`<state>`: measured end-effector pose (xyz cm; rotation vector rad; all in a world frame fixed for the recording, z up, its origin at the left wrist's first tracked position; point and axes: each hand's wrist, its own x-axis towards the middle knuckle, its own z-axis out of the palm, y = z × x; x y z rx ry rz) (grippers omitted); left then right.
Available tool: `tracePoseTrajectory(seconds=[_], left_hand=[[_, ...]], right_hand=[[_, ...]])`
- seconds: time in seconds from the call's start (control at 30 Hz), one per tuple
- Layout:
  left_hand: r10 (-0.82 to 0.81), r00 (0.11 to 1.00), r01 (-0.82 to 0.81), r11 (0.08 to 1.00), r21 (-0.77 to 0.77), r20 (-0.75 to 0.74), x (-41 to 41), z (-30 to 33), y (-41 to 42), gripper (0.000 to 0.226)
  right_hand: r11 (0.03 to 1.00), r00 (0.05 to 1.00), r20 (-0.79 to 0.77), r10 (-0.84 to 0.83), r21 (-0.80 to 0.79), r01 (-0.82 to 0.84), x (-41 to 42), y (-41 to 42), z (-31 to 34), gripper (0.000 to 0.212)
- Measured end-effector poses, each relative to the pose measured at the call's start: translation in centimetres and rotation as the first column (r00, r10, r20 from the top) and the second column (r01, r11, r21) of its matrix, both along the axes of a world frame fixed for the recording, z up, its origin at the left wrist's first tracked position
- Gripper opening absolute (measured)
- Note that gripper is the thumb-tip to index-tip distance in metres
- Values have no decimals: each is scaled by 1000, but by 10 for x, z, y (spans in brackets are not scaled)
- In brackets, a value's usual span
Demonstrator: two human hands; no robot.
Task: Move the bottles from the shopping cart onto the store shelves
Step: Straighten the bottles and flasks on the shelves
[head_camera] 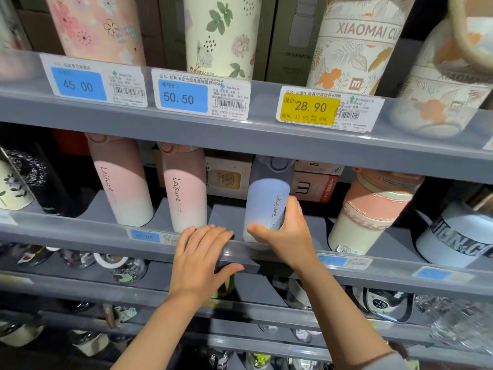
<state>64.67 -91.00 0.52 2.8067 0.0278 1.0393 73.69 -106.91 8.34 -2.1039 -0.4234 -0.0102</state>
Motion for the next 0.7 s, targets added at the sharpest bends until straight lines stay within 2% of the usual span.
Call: tracePoseTrajectory(seconds=[0.1, 0.23, 0.33, 0.43, 0.53, 0.7], left_hand=[[15, 1000, -15, 1000, 11, -11, 1, -2, 1, 61], [34, 999, -33, 999, 17, -39, 1, -1, 1, 62], [33, 998, -33, 999, 17, -46, 1, 0, 0, 62], [38, 998, -37, 999, 12, -53, 1, 1, 0, 61], [42, 998, -41, 999, 23, -54, 1, 1, 1, 61], [30, 999, -29, 999, 26, -39, 1, 0, 2, 61]], right_hand=[[999, 999, -45, -13, 36, 15, 2, 1, 1, 59], [988, 988, 18, -154, -25, 154, -2, 18, 2, 72], [977, 979, 49, -199, -71, 202, -4, 28, 1, 74], [978, 985, 69, -160, -121, 167, -3, 28, 2, 75], [990, 995, 23, -97, -103, 99, -1, 24, 3, 72], [991, 995, 28, -95, -89, 97, -3, 21, 3, 67]])
